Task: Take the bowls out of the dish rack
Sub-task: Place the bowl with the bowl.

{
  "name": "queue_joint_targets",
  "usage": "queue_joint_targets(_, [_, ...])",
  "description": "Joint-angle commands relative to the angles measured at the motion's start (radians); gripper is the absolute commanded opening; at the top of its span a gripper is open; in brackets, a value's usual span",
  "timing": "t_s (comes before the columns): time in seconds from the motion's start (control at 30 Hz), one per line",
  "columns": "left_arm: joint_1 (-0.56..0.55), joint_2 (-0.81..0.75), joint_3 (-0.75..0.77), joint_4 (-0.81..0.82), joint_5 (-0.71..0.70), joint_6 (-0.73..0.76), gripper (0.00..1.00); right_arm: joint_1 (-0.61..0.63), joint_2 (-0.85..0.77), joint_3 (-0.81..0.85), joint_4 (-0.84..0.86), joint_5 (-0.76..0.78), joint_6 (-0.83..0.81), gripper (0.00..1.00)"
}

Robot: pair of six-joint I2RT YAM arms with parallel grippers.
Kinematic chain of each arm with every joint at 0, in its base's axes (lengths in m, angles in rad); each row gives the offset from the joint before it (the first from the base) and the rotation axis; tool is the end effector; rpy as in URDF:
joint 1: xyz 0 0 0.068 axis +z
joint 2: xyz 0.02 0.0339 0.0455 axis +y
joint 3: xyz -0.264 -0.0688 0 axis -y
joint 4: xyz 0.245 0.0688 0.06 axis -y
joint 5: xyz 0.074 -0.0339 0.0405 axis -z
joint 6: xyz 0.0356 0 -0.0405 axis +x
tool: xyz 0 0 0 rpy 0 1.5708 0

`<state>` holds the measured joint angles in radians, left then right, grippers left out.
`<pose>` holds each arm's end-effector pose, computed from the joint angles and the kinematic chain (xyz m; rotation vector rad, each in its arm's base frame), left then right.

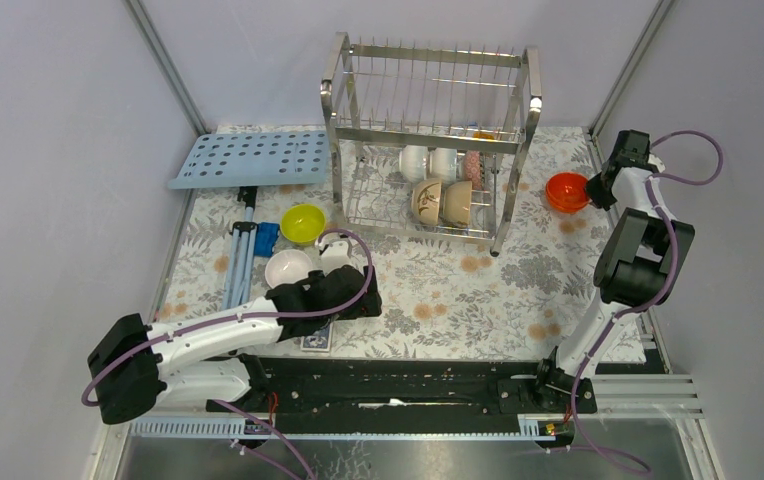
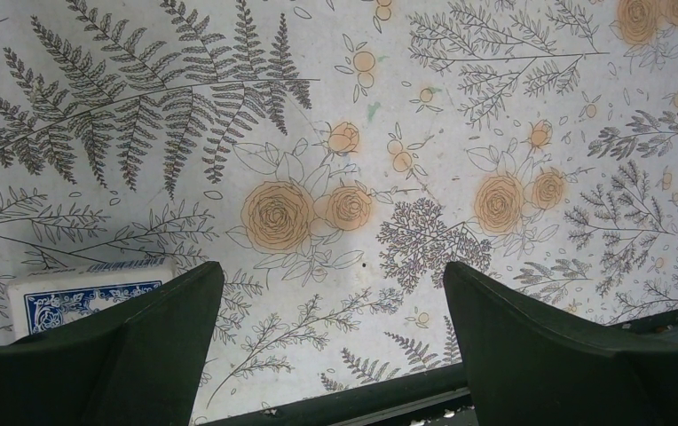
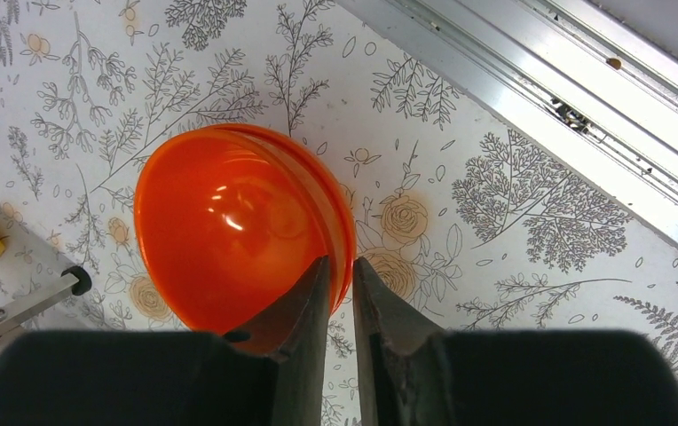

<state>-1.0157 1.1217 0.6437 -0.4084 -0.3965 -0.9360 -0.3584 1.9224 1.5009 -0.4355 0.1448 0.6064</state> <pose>0.1266 -0.1781 0.2091 -0.0762 2.4111 -0.4389 0.4014 -0.1558 0.2333 1.1786 2.1099 -0.0625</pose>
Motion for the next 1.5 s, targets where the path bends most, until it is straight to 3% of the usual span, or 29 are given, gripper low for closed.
queue_joint_targets(0.0, [0.004, 0.006, 0.007, 0.038, 0.0, -0.003, 0.99, -0.004, 0.023, 0.016, 0.003, -0.005, -0.012, 0.22])
queue_joint_targets(0.37, [0.006, 0.007, 0.01, 0.035, -0.005, -0.001, 0.99, -0.004, 0.029, 0.008, 0.011, -0.008, -0.013, 0.22])
queue_joint_targets(0.63, [0.007, 0.003, 0.019, 0.031, -0.01, 0.007, 0.99, -0.004, -0.063, 0.026, 0.034, -0.029, 0.034, 0.44])
queue_joint_targets(0.77, [0.007, -0.009, 0.033, 0.016, -0.014, 0.015, 0.99, 0.019, -0.157, 0.049, 0.028, -0.033, 0.062, 0.46])
queue_joint_targets(0.9, [0.008, -0.034, 0.051, 0.0, -0.02, 0.028, 0.99, 0.11, -0.327, -0.004, 0.053, 0.036, 0.055, 0.46])
queue_joint_targets(1.0, [0.007, -0.054, 0.062, -0.01, -0.029, 0.038, 0.99, 0.168, -0.498, -0.152, 0.081, 0.089, 0.057, 0.46])
queue_joint_targets(1.17, [0.008, -0.079, 0.085, -0.033, -0.045, 0.061, 0.99, 0.186, -0.849, -0.456, 0.103, 0.024, 0.074, 0.46])
queue_joint_targets(1.3, [0.01, -0.091, 0.114, -0.057, -0.057, 0.084, 0.99, 0.269, -1.086, -0.531, 0.012, 0.014, -0.024, 0.48])
queue_joint_targets(1.37, [0.011, -0.093, 0.123, -0.058, -0.066, 0.098, 0.99, 0.314, -1.164, -0.545, -0.037, -0.068, -0.051, 0.5])
queue_joint_targets(1.47, [0.012, -0.086, 0.143, -0.053, -0.075, 0.121, 0.99, 0.343, -1.278, -0.606, -0.04, -0.317, -0.079, 0.5])
